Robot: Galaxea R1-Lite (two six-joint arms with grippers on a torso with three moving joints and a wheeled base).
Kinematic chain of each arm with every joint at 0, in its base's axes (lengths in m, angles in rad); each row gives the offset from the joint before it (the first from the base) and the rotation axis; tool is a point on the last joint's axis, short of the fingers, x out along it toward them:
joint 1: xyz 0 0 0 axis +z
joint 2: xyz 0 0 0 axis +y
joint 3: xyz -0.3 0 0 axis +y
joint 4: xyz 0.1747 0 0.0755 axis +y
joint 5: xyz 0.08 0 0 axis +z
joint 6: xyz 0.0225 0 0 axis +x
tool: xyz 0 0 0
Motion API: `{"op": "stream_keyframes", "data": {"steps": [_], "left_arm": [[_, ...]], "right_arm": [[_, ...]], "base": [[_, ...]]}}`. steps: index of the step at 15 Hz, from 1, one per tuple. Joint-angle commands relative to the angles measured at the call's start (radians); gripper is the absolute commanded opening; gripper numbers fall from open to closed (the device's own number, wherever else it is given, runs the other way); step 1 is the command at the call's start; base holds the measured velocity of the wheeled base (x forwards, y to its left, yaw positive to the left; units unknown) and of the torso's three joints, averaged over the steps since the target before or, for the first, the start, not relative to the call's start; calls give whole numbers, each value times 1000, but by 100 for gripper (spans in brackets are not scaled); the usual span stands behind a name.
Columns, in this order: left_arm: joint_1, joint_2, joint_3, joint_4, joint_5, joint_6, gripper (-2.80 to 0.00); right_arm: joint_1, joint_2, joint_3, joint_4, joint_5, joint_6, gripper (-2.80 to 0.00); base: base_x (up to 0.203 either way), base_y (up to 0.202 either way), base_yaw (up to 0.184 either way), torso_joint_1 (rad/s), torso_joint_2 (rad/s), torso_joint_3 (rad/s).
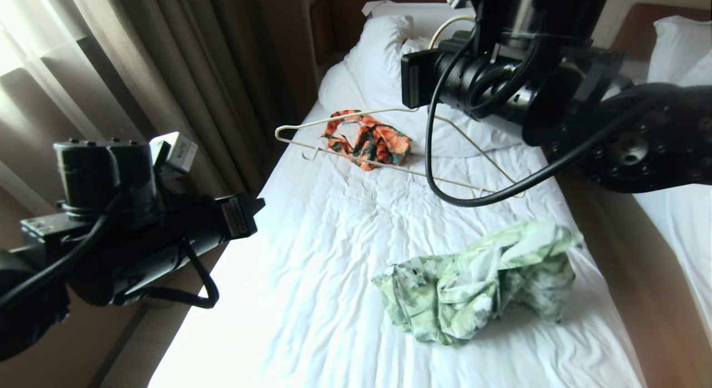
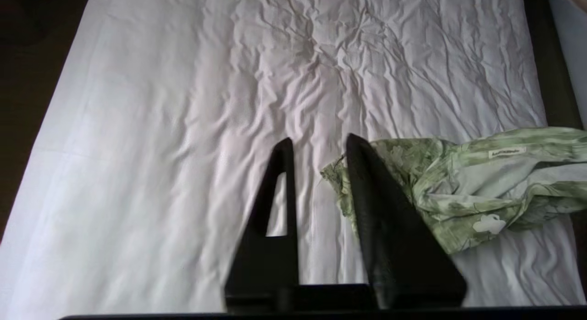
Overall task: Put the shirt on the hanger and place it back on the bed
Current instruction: Take the clothes hanger out of the clothes, then place the hanger on the bed
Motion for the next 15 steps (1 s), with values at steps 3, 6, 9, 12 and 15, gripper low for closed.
{"op": "stream_keyframes", "data": {"steps": [3, 6, 9, 12, 15], "left_arm": [[74, -177, 165, -1, 6, 2, -280], [104, -256, 279, -1, 12, 2, -280], [140, -299, 337, -1, 15, 1, -280], [183, -319, 352, -2, 23, 2, -280], [191, -373, 353, 9, 42, 6, -280]], "right_arm": [[1, 89, 155, -151, -74, 60, -280], [-38, 31, 340, 11, -95, 75, -280], [-116, -32, 536, 164, -92, 132, -280], [-171, -23, 695, 165, -43, 194, -280], [-189, 80, 763, 40, -2, 236, -280]], "base": [[0, 0, 0, 0, 0, 0], [0, 0, 0, 0, 0, 0], [0, 0, 0, 0, 0, 0], [0, 0, 0, 0, 0, 0], [0, 0, 0, 0, 0, 0]]}}
